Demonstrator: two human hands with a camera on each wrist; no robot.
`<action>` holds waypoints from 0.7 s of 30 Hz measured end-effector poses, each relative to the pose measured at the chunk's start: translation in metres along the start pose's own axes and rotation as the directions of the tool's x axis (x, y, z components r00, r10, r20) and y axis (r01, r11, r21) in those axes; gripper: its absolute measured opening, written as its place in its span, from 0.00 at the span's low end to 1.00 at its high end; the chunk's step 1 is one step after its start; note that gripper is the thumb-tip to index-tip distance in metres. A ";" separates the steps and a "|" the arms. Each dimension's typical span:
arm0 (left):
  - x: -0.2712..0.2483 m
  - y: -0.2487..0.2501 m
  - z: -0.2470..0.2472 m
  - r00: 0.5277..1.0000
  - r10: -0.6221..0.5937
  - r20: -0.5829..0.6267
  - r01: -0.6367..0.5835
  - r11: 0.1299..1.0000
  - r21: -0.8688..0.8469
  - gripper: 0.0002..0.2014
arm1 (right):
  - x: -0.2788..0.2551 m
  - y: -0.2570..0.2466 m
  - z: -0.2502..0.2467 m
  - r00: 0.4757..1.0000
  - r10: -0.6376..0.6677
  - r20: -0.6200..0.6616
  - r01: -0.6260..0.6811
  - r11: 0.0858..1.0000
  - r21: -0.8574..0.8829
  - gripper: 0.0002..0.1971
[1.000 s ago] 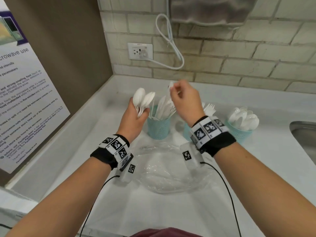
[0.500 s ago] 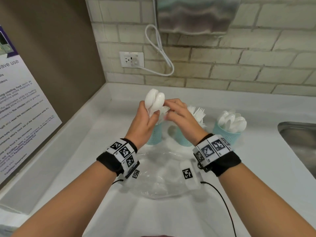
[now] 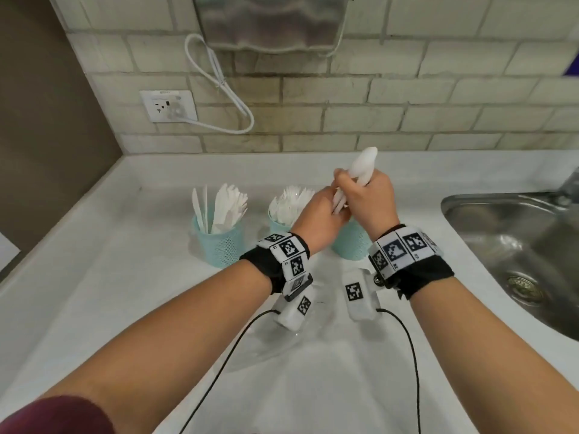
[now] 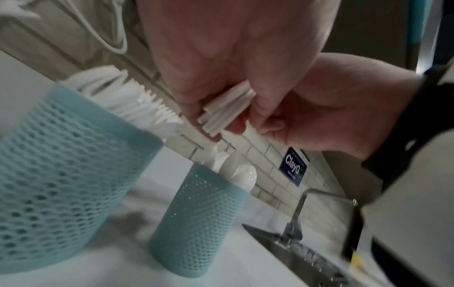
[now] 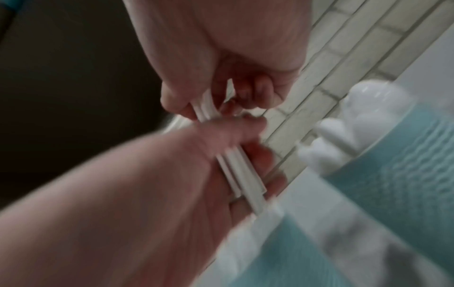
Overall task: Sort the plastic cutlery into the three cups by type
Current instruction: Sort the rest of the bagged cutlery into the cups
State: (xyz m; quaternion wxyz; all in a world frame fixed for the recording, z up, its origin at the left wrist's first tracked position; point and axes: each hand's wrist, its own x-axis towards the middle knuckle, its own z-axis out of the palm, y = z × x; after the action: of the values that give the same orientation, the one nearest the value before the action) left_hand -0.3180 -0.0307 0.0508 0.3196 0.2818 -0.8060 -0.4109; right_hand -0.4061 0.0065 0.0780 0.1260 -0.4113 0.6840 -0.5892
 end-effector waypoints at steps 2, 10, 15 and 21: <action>0.007 -0.007 0.010 0.994 -0.052 0.091 0.012 0.922 0.387 0.15 | 0.013 0.007 -0.017 0.996 0.034 -0.087 -0.036 0.999 -0.033 0.15; 0.011 -0.029 0.030 0.985 0.071 0.158 -0.168 0.605 0.778 0.19 | 0.035 0.038 -0.052 0.953 0.215 -0.212 -0.219 0.976 0.009 0.11; 0.012 -0.032 0.032 0.988 0.093 0.125 -0.156 0.633 0.758 0.14 | 0.041 0.049 -0.053 0.955 0.155 -0.253 -0.166 0.986 -0.022 0.15; 0.010 -0.037 0.033 0.985 0.154 0.082 -0.160 0.608 0.778 0.17 | 0.029 0.053 -0.033 0.996 0.056 0.069 -0.018 0.891 -0.454 0.17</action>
State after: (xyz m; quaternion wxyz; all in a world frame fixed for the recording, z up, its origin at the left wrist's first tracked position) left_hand -0.3415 -0.0403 0.0070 0.1976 0.3194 -0.9267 0.0083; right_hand -0.4680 0.0077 0.0474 0.0654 -0.4396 0.8044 -0.3942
